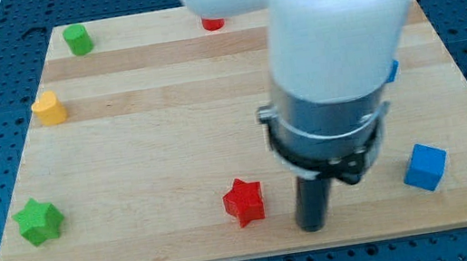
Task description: Move the red star towards the center left of the board
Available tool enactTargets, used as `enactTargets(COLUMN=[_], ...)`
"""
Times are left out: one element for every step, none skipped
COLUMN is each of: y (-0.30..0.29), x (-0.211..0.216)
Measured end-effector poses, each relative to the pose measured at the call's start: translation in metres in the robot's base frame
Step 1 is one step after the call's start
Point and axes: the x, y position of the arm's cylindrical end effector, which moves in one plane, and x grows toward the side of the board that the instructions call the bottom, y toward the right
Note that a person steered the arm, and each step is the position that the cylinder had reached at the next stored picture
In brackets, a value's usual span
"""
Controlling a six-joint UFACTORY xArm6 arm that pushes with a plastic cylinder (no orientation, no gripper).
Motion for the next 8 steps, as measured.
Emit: enactTargets(y=[-0.038, -0.055, -0.075, -0.079, -0.079, -0.082, -0.1, -0.124], x=[-0.002, -0.039, -0.086, -0.097, -0.061, -0.043, -0.078, -0.129])
